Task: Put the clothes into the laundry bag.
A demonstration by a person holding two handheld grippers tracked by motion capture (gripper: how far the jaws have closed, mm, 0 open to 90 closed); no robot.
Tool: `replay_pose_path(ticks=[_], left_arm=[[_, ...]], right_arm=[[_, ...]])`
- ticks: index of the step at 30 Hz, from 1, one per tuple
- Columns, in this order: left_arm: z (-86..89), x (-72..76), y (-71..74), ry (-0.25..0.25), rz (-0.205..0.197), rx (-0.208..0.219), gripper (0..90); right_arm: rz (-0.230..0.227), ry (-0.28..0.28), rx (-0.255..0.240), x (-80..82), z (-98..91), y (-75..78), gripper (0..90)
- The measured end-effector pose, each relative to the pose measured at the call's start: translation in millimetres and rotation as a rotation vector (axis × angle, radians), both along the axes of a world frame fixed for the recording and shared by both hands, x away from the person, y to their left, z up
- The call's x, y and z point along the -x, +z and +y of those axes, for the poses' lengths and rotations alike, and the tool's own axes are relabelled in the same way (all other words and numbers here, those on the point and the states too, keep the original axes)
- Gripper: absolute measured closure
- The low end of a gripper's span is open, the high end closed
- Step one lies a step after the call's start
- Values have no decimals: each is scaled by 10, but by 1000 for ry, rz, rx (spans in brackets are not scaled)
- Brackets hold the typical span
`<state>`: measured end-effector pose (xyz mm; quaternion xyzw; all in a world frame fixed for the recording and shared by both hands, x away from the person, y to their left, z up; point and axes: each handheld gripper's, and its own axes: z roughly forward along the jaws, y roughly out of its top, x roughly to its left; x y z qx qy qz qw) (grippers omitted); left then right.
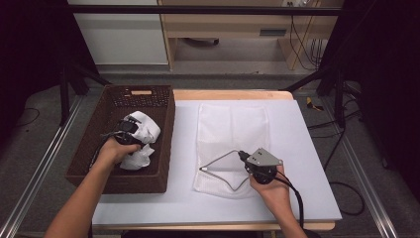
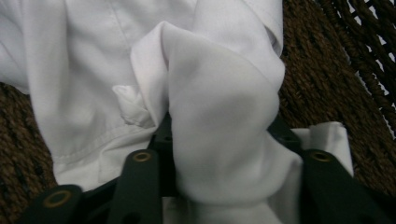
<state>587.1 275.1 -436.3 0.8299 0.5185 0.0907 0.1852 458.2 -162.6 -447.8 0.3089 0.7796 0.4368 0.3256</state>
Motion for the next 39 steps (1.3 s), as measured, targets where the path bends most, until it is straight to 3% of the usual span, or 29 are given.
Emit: replay_pose_path(ticks=[7, 11, 12, 15, 16, 19, 20, 21, 22, 23, 24, 26, 28, 29, 30, 33, 34, 35, 39], left_arm=[[-2, 1, 34, 5, -2, -30, 703], [4, 33, 94, 4, -36, -36, 720], [11, 67, 150, 5, -65, -33, 720], [28, 109, 209, 0, -100, -30, 722], [46, 161, 268, -8, -133, -22, 723], [53, 218, 330, -15, -164, -19, 724], [50, 279, 400, -26, -206, -18, 724], [50, 279, 400, -26, -206, -18, 725], [45, 349, 485, -38, -247, -13, 725], [45, 349, 485, -38, -247, -13, 725], [20, 433, 582, -62, -288, -19, 724], [5, 481, 633, -73, -305, -19, 725], [-30, 630, 794, -94, -362, 20, 724], [-30, 630, 794, -94, -362, 20, 725], [-63, 725, 906, -107, -397, 45, 724], [-127, 816, 1024, -128, -425, 38, 724], [-202, 912, 1157, -157, -453, 44, 724], [-202, 912, 1157, -157, -453, 44, 724], [-437, 1124, 1426, -243, -500, 52, 724]], right_arm=[[2, 2, -1, -2, -2, -2, 892], [2, 2, 1, -3, -2, -6, 893], [6, 3, -1, -4, -1, -10, 893], [11, 6, -8, -6, 0, -14, 893], [15, 9, -12, -6, -2, -17, 893], [19, 10, -17, -11, -5, -22, 893], [22, 11, -20, -13, -10, -25, 893], [24, 12, -23, -14, -13, -26, 893], [26, 14, -26, -15, -17, -26, 893], [26, 14, -26, -15, -17, -26, 893], [35, 17, -40, -23, -26, -30, 893], [45, 23, -53, -35, -36, -37, 893], [54, 28, -62, -42, -46, -42, 893], [59, 33, -68, -46, -53, -44, 894], [65, 33, -75, -53, -59, -49, 893], [81, 33, -92, -71, -72, -64, 893], [95, 38, -104, -85, -83, -77, 893], [95, 38, -104, -85, -83, -77, 893], [120, 45, -136, -99, -94, -93, 892]])
